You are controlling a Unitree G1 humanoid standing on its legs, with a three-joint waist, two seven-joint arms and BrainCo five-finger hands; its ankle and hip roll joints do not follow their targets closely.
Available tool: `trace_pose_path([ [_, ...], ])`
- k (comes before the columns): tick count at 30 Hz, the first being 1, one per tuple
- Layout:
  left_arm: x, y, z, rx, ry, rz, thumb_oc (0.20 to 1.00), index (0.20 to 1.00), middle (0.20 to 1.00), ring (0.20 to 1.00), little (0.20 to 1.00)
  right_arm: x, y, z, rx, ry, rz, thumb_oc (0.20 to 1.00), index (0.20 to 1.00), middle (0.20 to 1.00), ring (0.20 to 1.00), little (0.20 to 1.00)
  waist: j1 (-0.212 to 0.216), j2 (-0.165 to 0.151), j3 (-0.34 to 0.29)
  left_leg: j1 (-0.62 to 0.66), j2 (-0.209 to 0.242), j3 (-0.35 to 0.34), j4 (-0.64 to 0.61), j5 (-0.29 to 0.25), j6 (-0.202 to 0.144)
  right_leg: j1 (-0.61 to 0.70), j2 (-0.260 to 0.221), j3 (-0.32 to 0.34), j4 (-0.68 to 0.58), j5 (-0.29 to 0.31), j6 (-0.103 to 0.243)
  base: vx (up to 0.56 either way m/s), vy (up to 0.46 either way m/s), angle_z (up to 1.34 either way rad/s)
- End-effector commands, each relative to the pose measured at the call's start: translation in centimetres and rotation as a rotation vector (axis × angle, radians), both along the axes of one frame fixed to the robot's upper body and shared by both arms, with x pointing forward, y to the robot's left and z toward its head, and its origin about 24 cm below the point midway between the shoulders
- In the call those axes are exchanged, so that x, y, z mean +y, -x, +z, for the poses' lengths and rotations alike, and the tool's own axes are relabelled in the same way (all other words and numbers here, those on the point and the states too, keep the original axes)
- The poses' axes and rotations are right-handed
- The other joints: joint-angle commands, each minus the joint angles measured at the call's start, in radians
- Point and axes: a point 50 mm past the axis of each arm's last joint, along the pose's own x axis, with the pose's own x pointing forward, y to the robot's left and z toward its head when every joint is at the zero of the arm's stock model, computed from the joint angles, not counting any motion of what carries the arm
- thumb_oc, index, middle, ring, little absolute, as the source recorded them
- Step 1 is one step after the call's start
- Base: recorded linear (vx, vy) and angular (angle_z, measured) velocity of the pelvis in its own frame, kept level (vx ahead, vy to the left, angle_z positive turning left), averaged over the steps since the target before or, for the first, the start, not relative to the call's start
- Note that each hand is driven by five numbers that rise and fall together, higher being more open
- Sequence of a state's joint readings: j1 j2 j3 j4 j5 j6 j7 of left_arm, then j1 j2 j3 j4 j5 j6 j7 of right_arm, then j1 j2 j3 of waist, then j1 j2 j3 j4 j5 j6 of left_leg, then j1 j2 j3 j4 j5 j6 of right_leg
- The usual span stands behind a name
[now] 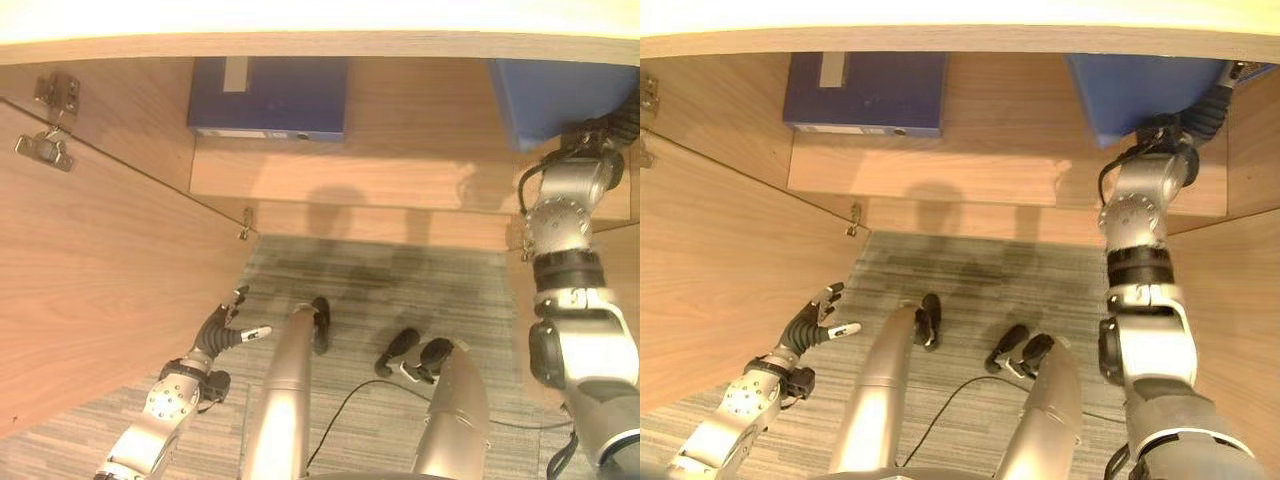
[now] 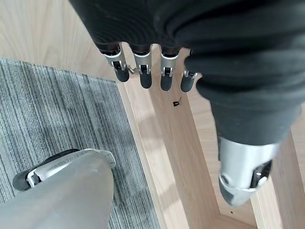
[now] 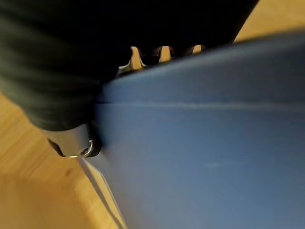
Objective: Put the empty folder in the office cabinet
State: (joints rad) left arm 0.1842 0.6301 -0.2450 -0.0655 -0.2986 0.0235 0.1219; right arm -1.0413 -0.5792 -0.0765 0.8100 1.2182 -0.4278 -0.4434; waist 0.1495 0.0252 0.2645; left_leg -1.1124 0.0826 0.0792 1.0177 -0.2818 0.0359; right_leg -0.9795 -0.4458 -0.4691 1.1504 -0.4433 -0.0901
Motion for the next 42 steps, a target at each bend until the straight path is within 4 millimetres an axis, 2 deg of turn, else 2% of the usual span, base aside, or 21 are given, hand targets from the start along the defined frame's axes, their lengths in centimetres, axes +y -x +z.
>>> trace_pose_path([
  [1,0.7,-0.6,2.1,-0.081,-0.057,0.010,1.000,1.000,1.000,1.000,1.000,-1.4,1.5,5.5,-0.112,-0.011,-0.100,0.200,0.200,0.200,0.200,0.200,-0.002,-0.020,0.013,0.024,0.038,-0.048,-0.010,-0.077,-0.031,0.062,-0.001,0.109,-0.090,-0.020,0.069,-0.02,-0.006,0.12],
  [4,0.7,-0.6,2.3,-0.086,-0.069,0.014,1.000,1.000,1.000,1.000,1.000,-1.0,1.1,5.7,-0.075,-0.034,-0.104,0.200,0.200,0.200,0.200,0.200,-0.004,-0.018,0.021,0.012,0.034,-0.050,-0.009,-0.075,-0.031,0.051,0.003,0.109,-0.087,-0.022,0.065,-0.04,-0.007,0.14],
  [9,0.1,-1.1,2.8,-0.117,-0.088,0.001,1.000,1.000,1.000,1.000,1.000,2.9,-1.7,3.6,0.061,-0.163,0.003,0.200,0.200,0.200,0.200,0.200,0.002,0.008,0.048,-0.047,0.022,-0.052,0.019,-0.073,-0.026,-0.008,-0.003,0.119,-0.053,-0.014,0.063,-0.05,0.019,0.01],
  [12,-0.3,-1.3,3.3,-0.142,-0.039,0.008,1.000,1.000,1.000,1.000,1.000,3.8,-2.3,3.6,0.088,-0.167,0.036,0.200,0.200,0.200,0.200,0.200,0.011,0.021,0.060,-0.079,0.018,-0.050,0.041,-0.074,-0.026,-0.045,-0.012,0.128,-0.028,-0.008,0.067,-0.02,0.004,0.01],
  [18,-0.4,-1.6,3.8,-0.171,-0.006,0.016,1.000,1.000,1.000,1.000,1.000,6.4,-2.2,5.6,-0.067,-0.109,0.116,0.200,0.200,0.200,0.200,0.200,0.036,0.056,0.056,-0.137,0.012,-0.049,0.091,-0.084,-0.014,-0.116,-0.037,0.157,0.030,-0.013,0.076,0.00,0.000,0.00],
  [21,-0.4,-1.8,3.7,-0.170,-0.009,0.006,1.000,1.000,1.000,1.000,1.000,6.9,-2.1,5.6,-0.127,-0.163,0.135,0.200,0.200,0.200,0.200,0.200,0.042,0.059,0.047,-0.131,0.012,-0.044,0.082,-0.081,-0.014,-0.110,-0.038,0.155,0.021,-0.010,0.082,0.00,0.004,0.01],
  [25,-0.3,-2.0,3.6,-0.157,-0.014,-0.003,1.000,1.000,1.000,1.000,1.000,7.5,-1.8,6.6,-0.208,-0.172,0.159,0.200,0.200,0.200,0.200,0.200,0.045,0.058,0.034,-0.101,0.011,-0.038,0.043,-0.069,-0.022,-0.079,-0.033,0.142,-0.018,-0.001,0.093,0.00,0.001,0.02],
  [27,-0.2,-2.1,3.6,-0.156,-0.021,-0.007,1.000,1.000,1.000,1.000,1.000,7.5,-1.6,7.2,-0.226,-0.152,0.162,1.000,1.000,1.000,1.000,1.000,0.048,0.057,0.031,-0.092,0.010,-0.037,0.032,-0.065,-0.023,-0.068,-0.033,0.136,-0.028,0.003,0.095,0.00,0.000,0.00],
  [30,0.0,-2.1,3.7,-0.157,-0.022,-0.016,1.000,1.000,1.000,1.000,1.000,7.2,-1.3,8.4,-0.257,-0.089,0.175,1.000,1.000,1.000,1.000,1.000,0.056,0.055,0.026,-0.084,0.008,-0.036,0.021,-0.060,-0.026,-0.055,-0.037,0.128,-0.036,0.005,0.099,0.00,-0.002,0.02],
  [33,0.3,-2.0,3.5,-0.145,-0.012,-0.020,1.000,1.000,1.000,1.000,1.000,6.4,-1.7,8.1,-0.211,0.013,0.190,1.000,1.000,1.000,1.000,1.000,0.063,0.047,0.020,-0.077,0.008,-0.037,0.014,-0.056,-0.030,-0.047,-0.039,0.125,-0.043,0.004,0.099,0.01,-0.019,0.09],
  [34,0.5,-1.9,3.3,-0.130,-0.002,-0.017,1.000,1.000,1.000,1.000,1.000,5.4,-2.8,6.2,-0.009,0.118,0.176,1.000,1.000,1.000,1.000,1.000,0.060,0.039,0.017,-0.078,0.013,-0.034,0.012,-0.054,-0.033,-0.047,-0.039,0.122,-0.047,0.007,0.097,-0.02,-0.007,0.06],
  [35,0.8,-1.9,3.3,-0.120,-0.016,-0.021,1.000,1.000,1.000,1.000,1.000,5.5,-3.8,4.2,0.226,0.306,0.198,1.000,1.000,1.000,1.000,1.000,0.051,0.026,0.019,-0.079,0.021,-0.030,0.004,-0.050,-0.036,-0.050,-0.034,0.121,-0.057,0.015,0.094,-0.03,0.002,0.03],
  [38,1.1,-1.8,3.6,-0.128,-0.028,-0.023,1.000,1.000,1.000,1.000,1.000,6.7,-4.6,2.8,0.431,0.603,0.243,1.000,1.000,1.000,1.000,1.000,0.035,0.013,0.021,-0.077,0.030,-0.024,-0.006,-0.044,-0.040,-0.052,-0.025,0.121,-0.071,0.029,0.092,-0.02,0.005,-0.02],
  [40,1.3,-1.7,3.9,-0.138,-0.039,-0.032,1.000,1.000,1.000,1.000,1.000,6.5,-4.8,1.6,0.582,0.794,0.240,1.000,1.000,1.000,1.000,1.000,0.024,0.006,0.023,-0.070,0.037,-0.020,-0.017,-0.039,-0.044,-0.046,-0.020,0.118,-0.086,0.038,0.092,-0.03,0.007,-0.12],
  [41,1.4,-1.5,4.2,-0.144,-0.048,-0.044,1.000,1.000,1.000,1.000,1.000,6.2,-4.9,0.8,0.710,0.967,0.230,1.000,1.000,1.000,1.000,1.000,0.017,-0.002,0.024,-0.063,0.041,-0.018,-0.028,-0.035,-0.047,-0.042,-0.014,0.116,-0.104,0.046,0.094,-0.03,0.008,-0.17],
  [42,1.4,-1.5,4.2,-0.145,-0.045,-0.042,1.000,1.000,1.000,1.000,1.000,6.3,-4.9,0.9,0.711,0.974,0.232,1.000,1.000,1.000,1.000,1.000,0.015,0.000,0.025,-0.061,0.042,-0.017,-0.031,-0.033,-0.047,-0.040,-0.013,0.115,-0.107,0.048,0.094,-0.04,0.000,-0.18],
])
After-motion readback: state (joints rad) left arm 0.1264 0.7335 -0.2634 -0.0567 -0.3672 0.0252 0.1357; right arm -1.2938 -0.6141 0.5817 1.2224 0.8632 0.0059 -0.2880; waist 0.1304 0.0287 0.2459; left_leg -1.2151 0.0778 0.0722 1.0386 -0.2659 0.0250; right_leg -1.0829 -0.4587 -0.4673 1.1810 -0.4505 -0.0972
